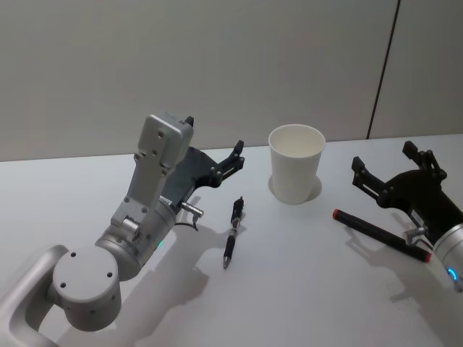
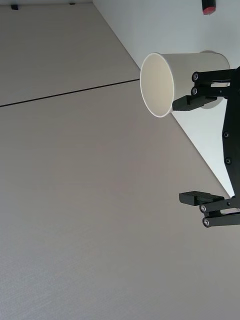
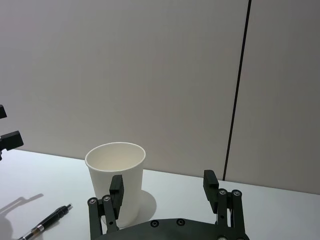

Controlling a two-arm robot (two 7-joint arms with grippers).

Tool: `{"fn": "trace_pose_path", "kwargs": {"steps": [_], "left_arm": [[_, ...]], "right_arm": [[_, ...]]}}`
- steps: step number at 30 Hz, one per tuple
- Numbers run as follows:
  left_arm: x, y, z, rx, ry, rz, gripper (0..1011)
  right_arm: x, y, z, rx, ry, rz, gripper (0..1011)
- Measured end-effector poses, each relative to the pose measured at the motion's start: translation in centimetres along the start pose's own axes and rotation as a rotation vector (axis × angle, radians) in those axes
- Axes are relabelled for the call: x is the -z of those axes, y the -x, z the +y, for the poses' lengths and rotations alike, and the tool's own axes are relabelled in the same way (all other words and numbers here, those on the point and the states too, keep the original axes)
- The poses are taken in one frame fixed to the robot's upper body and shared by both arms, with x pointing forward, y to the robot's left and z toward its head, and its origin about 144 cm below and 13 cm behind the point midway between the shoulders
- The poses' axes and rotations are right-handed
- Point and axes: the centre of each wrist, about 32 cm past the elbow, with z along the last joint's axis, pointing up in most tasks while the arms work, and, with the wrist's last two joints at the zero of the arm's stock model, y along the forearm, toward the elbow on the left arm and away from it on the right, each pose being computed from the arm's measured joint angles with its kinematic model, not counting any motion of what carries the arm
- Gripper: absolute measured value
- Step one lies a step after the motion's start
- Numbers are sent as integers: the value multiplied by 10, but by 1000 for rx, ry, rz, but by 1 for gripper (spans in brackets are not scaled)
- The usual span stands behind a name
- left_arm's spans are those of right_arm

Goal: Place the pen into the pen holder.

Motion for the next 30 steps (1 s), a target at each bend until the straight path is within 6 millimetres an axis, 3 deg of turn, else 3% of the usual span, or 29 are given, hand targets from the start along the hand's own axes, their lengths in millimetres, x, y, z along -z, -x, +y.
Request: {"fn": "trace_pose_path", "kwargs": {"steps": [30], "left_arm": [[0,0,0,0,0,0,1001]], "right_arm": [[0,0,0,0,0,0,1001]]}}
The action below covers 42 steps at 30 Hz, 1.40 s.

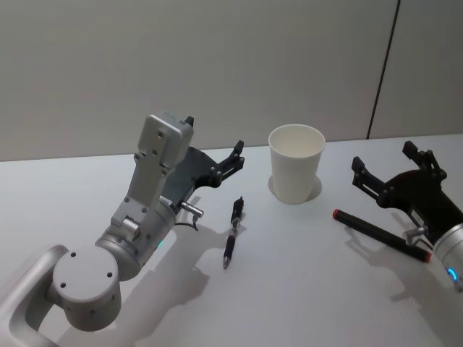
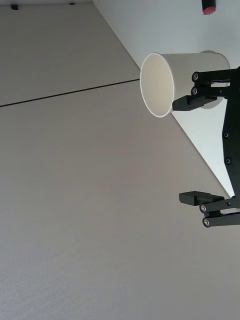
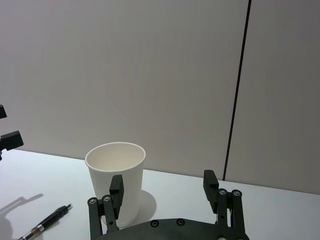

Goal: Place the pen into the pen holder.

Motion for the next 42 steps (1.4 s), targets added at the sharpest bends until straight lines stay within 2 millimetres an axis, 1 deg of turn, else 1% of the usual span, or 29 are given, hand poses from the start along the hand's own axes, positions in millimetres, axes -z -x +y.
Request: {"fn": "trace_pose_path", "kwargs": {"steps": [24,37,42], "left_arm": [[0,0,0,0,0,0,1001],[0,0,0,0,0,0,1001],[0,0,0,0,0,0,1001]], "right_arm": [[0,0,0,0,0,0,1001],[0,-11,-3,14,29,-17,1001],[0,-17,-9,19,49,-25,1001]]}}
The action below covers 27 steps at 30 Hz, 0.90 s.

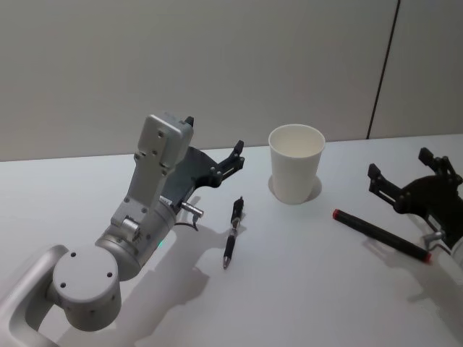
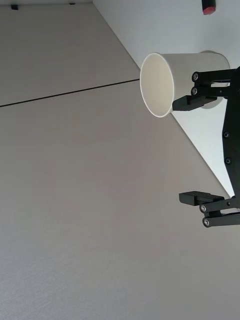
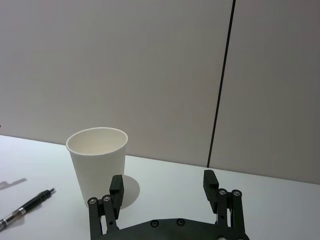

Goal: Place the pen into the pen holder.

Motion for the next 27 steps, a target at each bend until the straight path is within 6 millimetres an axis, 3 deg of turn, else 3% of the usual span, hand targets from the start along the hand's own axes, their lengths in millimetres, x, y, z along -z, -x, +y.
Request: {"fn": "trace_pose_path", "kwargs": {"steps": [27], "left_arm": [[0,0,0,0,0,0,1001]], "right_arm": [[-12,-18,-34,-8,138,-54,1001]]}}
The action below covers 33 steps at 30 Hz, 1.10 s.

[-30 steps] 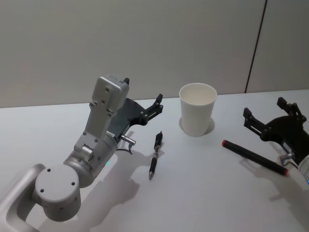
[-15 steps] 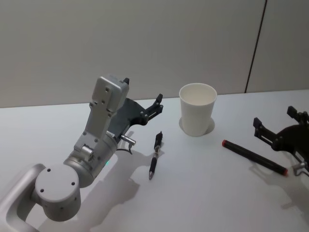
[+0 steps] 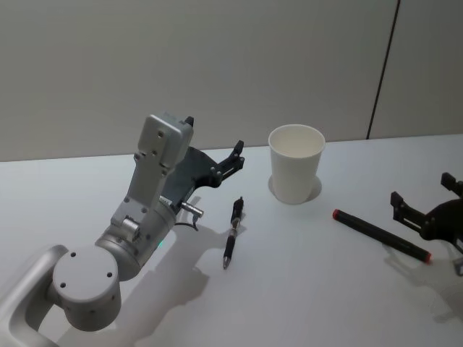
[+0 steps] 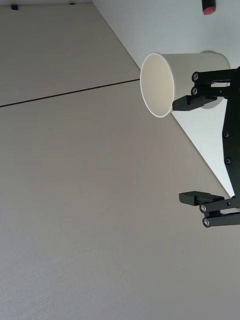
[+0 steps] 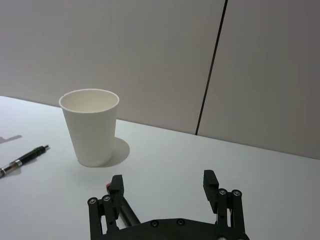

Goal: Place the pen into the pen holder.

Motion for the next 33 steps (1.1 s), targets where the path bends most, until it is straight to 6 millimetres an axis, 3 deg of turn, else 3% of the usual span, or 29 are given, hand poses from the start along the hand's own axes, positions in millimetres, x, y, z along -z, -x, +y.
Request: {"fn": "trace_pose_path", "kwargs": {"steps": [14,33], "left_arm": [[0,0,0,0,0,0,1001],[0,0,0,0,0,0,1001]], "right_arm": [[-10,-9,0,6,96,-48,1001],[-16,-14,24,-38,227,-89,1001]]}}
